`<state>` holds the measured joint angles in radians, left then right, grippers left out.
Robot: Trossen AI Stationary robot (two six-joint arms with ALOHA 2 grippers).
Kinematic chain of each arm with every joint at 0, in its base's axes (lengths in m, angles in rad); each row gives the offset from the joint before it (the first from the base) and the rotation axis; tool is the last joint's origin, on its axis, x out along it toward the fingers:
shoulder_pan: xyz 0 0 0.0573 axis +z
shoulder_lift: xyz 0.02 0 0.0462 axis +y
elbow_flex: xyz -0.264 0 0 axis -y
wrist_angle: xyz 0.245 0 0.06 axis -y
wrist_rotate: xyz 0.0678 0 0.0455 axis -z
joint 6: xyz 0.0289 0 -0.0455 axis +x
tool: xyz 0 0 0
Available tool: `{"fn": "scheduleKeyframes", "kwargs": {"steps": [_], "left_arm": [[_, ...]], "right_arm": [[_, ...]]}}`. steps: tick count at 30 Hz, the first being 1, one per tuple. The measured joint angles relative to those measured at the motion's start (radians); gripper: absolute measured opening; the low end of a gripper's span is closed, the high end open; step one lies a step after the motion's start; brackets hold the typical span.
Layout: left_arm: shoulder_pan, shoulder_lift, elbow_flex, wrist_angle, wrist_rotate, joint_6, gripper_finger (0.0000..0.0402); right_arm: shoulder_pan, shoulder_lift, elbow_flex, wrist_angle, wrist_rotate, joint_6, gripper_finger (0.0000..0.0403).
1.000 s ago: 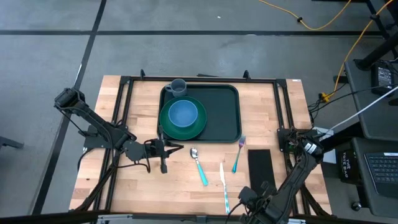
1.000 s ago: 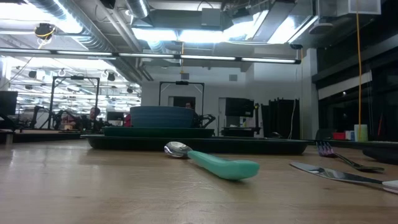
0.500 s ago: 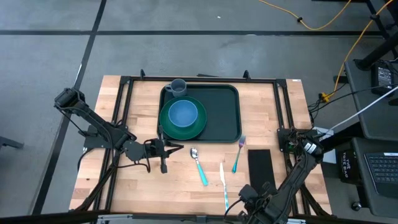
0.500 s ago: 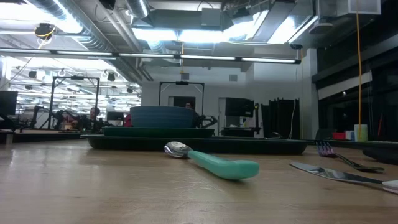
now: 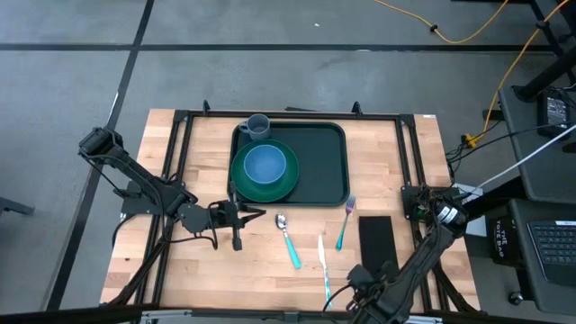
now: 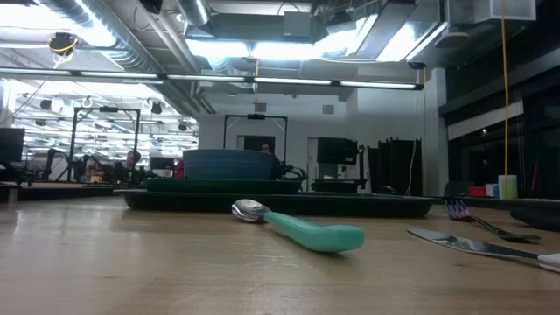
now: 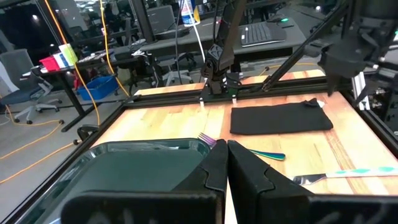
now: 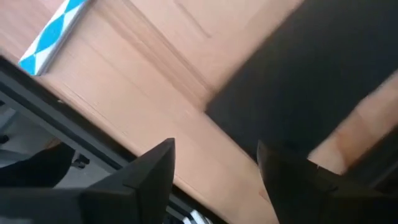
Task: Set up tray
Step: Put the black napkin to the right of the green plate on the black serving tray
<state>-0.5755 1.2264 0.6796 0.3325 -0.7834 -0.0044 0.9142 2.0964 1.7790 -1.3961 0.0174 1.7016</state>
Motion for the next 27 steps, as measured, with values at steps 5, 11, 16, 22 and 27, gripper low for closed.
{"fn": "scheduleKeyframes", "kwargs": {"steps": [5, 11, 16, 22, 27], "left_arm": [[0.000, 0.000, 0.000, 0.000, 0.000, 0.000, 0.0006], [0.000, 0.000, 0.000, 0.000, 0.000, -0.001, 0.0006], [0.000, 0.000, 0.000, 0.000, 0.000, -0.001, 0.0006], [0.000, 0.000, 0.000, 0.000, 0.000, -0.001, 0.0006], [0.000, 0.000, 0.000, 0.000, 0.000, -0.001, 0.0006]], "right_arm": [[0.000, 0.000, -0.068, 0.115, 0.011, 0.000, 0.0232], [0.000, 0.000, -0.146, 0.202, 0.007, 0.003, 0.0232], [-0.003, 0.000, -0.201, 0.222, 0.007, 0.003, 0.0232], [-0.003, 0.000, -0.238, 0.230, 0.006, 0.003, 0.0232], [-0.003, 0.000, -0.263, 0.238, 0.006, 0.002, 0.0232]]}}
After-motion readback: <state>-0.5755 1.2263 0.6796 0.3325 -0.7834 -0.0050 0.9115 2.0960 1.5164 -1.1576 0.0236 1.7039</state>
